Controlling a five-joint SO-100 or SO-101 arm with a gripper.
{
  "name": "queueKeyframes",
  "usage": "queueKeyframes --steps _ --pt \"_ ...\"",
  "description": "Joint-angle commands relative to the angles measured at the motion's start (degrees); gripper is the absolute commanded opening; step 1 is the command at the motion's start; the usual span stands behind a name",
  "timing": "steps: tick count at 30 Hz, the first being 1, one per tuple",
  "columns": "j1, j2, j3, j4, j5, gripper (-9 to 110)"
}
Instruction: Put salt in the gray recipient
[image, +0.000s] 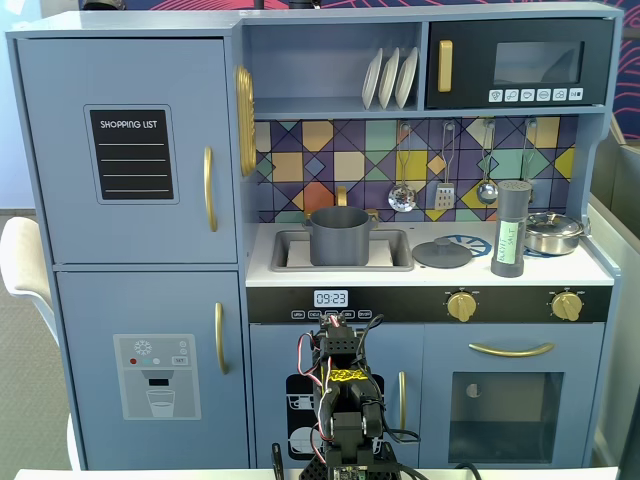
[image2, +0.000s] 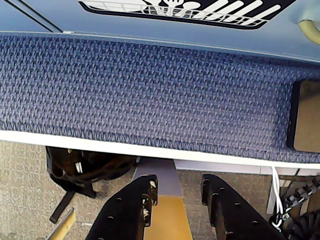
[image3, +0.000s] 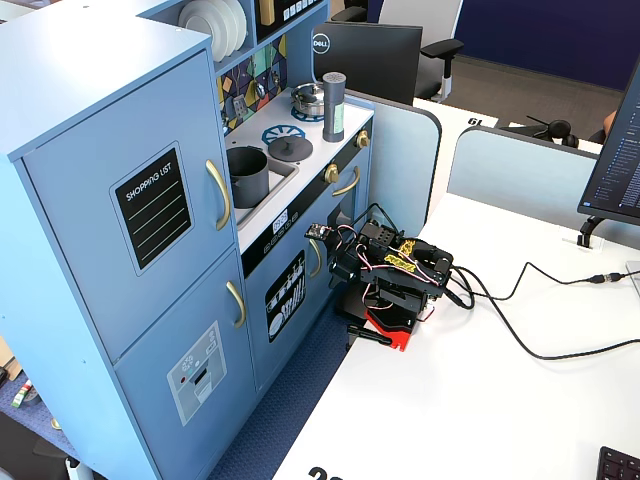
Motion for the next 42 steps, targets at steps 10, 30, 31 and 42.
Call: queueKeyframes --steps 10,30,31,42 --pt "-0.09 0.00 -0.26 0.18 0.44 0" --pt "17.14 -6.68 -27.86 -2.11 -4.92 0" --pt "19.51 -7.82 -30.41 -2.46 -4.13 0" --pt "43.24 -21.18 -45.88 -32.17 0.26 0"
